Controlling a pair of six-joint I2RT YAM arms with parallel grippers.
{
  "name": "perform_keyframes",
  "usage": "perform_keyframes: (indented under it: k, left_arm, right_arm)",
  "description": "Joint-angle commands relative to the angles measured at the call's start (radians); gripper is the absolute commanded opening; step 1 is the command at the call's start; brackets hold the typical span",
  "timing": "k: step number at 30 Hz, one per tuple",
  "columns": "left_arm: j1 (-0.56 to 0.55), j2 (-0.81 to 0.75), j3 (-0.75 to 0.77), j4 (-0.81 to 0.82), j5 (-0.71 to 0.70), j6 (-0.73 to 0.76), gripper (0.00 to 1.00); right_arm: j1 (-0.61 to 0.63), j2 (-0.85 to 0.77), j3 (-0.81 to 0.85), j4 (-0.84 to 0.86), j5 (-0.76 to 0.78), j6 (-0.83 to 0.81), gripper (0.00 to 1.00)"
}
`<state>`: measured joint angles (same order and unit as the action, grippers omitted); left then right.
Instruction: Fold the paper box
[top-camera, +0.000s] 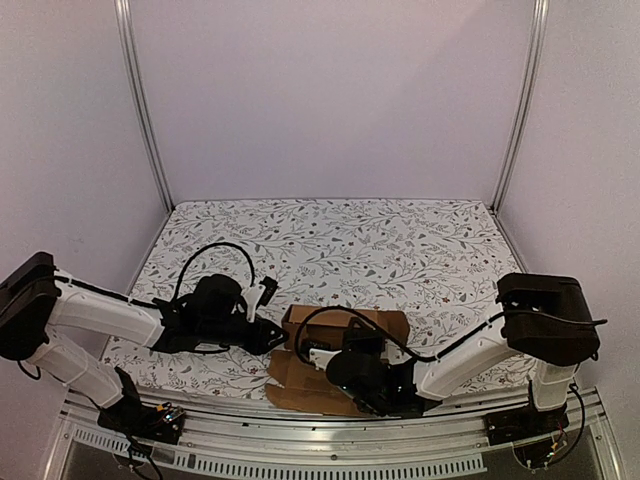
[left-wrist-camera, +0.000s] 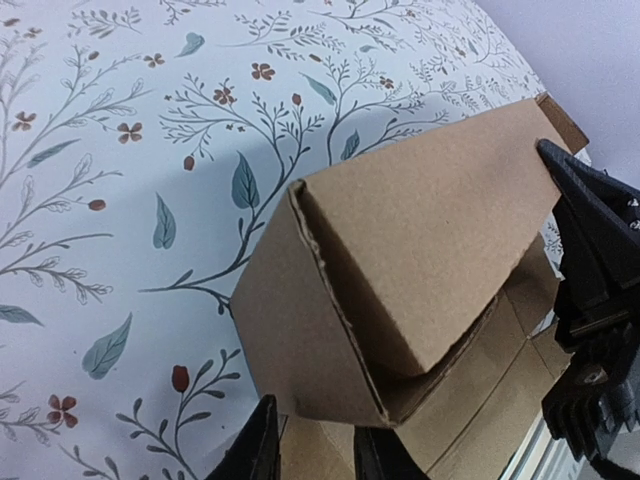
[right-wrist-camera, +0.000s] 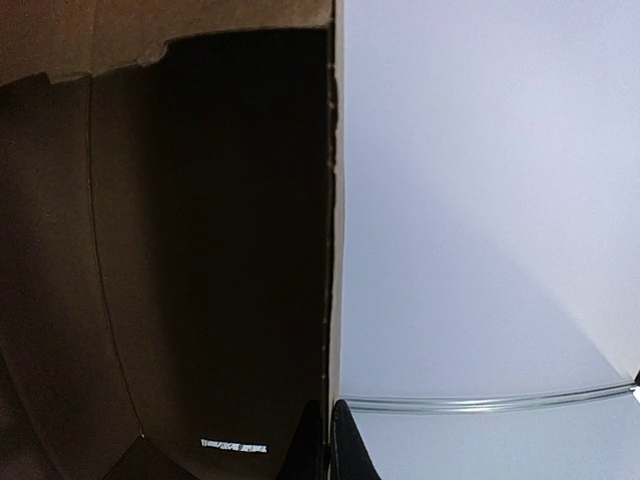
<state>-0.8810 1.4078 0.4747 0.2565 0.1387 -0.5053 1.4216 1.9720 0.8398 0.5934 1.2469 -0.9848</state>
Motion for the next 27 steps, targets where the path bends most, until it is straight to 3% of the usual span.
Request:
perform_keyframes:
  k: [1,27]
  left_arm:
    - [-0.021,0.042,0.019,0.046,-0.046,0.034,0.27]
    - [-0.174,0.141,0.125,0.079,-0.348,0.063,0.3]
  right_arm:
    - [0.008,-0.013,0.003,-0.111,-0.045,0.068,0.0]
    - [0.013,-0.024,0.087,-0.372,-0.086,0.314,0.0]
